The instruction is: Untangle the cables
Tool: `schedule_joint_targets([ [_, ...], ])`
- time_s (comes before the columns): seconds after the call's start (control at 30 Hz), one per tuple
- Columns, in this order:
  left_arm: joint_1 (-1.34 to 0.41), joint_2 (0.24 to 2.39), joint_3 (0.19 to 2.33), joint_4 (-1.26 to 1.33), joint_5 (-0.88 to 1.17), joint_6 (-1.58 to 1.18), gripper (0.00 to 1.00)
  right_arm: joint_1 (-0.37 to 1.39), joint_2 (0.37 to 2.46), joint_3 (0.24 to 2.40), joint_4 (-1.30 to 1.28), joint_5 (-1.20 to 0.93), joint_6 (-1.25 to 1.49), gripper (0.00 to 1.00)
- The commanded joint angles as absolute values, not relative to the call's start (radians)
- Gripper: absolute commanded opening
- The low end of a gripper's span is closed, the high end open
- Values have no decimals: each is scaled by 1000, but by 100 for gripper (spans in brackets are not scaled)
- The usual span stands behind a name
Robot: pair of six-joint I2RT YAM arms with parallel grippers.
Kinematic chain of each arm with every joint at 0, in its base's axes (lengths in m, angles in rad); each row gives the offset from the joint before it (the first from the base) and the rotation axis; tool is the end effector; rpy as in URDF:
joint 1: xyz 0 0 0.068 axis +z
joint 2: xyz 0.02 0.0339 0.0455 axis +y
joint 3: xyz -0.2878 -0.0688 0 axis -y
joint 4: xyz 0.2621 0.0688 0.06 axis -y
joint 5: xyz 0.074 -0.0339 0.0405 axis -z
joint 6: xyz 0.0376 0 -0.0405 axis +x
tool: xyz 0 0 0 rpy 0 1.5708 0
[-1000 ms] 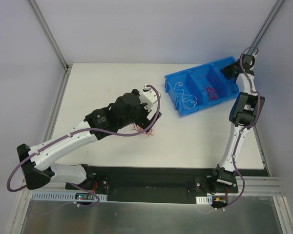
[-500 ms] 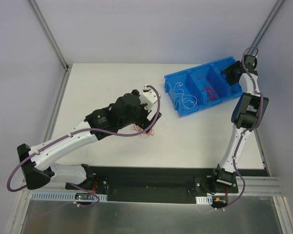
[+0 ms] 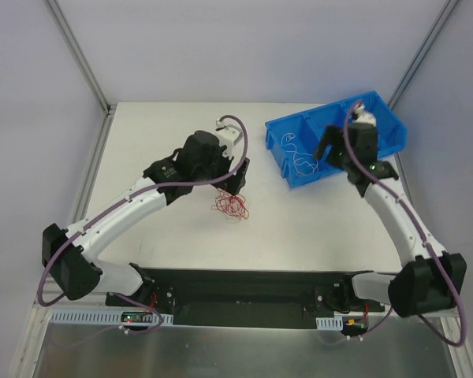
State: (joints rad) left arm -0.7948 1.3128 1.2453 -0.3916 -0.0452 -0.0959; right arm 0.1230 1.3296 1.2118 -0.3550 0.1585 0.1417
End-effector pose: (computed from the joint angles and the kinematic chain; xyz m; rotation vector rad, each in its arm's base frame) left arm 0.2198 -0.2216 0.3845 0.6807 1.9529 -0.5112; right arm 0.3159 0.0331 0.3711 0.1179 2.0338 0.0041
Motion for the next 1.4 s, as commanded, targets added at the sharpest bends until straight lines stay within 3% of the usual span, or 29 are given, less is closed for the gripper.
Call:
schedule_joint_targets([
  [0.0, -622, 1376, 1281, -379, 167, -254, 98, 320, 1153, 898, -186, 11, 92, 86],
  [0.17, -456, 1489, 1289, -370, 368, -345, 92, 521, 1110, 714, -7, -205, 115, 74],
  [0.33, -324, 1611, 1290, -328, 589, -446, 78, 644, 1325, 707, 210, -328, 123, 69],
  [0.43, -310, 1634, 1282, -305, 647, -469, 77, 690, 1472, 750, 334, -371, 129, 68],
  [0.6, -310, 1629, 1275, -287, 672, -482, 76, 758, 1630, 821, 382, -293, 156, 56],
  [0.7, -310, 1635, 1270, -265, 715, -505, 63, 782, 1670, 856, 349, -218, 129, 55],
  [0.77, -310, 1637, 1264, -252, 738, -520, 60, 796, 1669, 874, 284, -164, 107, 54],
  [0.9, -313, 1628, 1255, -236, 759, -537, 61, 798, 1631, 824, 310, -144, 124, 41],
  [1.0, -316, 1605, 1252, -235, 746, -528, 70, 798, 1603, 789, 316, -140, 129, 30],
  [1.13, -321, 1560, 1244, -235, 706, -499, 78, 798, 1606, 755, 377, -149, 173, 2],
  [1.37, -350, 1499, 1253, -259, 663, -442, 80, 799, 1510, 701, 413, -150, 190, 0],
])
